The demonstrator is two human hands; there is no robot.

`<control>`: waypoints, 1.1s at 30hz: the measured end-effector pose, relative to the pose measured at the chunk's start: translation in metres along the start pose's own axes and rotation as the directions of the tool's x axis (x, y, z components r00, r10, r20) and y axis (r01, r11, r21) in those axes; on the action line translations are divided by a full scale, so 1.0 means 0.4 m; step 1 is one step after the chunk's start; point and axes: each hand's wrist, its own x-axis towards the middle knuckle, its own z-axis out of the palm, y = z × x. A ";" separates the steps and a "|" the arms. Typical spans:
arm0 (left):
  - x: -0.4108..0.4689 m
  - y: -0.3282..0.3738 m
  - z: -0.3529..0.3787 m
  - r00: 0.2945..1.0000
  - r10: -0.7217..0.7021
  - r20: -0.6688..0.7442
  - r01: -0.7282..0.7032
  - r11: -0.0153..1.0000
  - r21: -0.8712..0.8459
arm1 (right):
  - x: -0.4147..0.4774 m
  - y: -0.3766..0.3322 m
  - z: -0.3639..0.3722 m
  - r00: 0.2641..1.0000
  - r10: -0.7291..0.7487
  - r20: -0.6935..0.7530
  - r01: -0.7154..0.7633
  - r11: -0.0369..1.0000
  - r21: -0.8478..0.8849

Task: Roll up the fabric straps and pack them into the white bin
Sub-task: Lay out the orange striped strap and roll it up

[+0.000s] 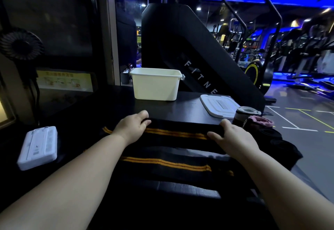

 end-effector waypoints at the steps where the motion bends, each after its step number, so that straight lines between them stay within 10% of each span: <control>1: 0.006 -0.003 -0.015 1.000 0.001 -0.003 -0.001 1.000 -0.011 | 0.004 0.000 -0.006 1.000 0.002 -0.014 -0.002 0.999 0.032; 16: -0.043 0.012 -0.098 0.920 -0.007 0.392 -0.020 0.998 0.066 | -0.043 0.057 -0.032 0.964 -0.036 0.263 0.025 0.999 0.047; 33: -0.133 0.004 -0.008 0.952 0.047 0.303 -0.147 0.937 0.316 | -0.155 0.048 0.021 0.992 0.031 0.125 -0.012 0.989 -0.148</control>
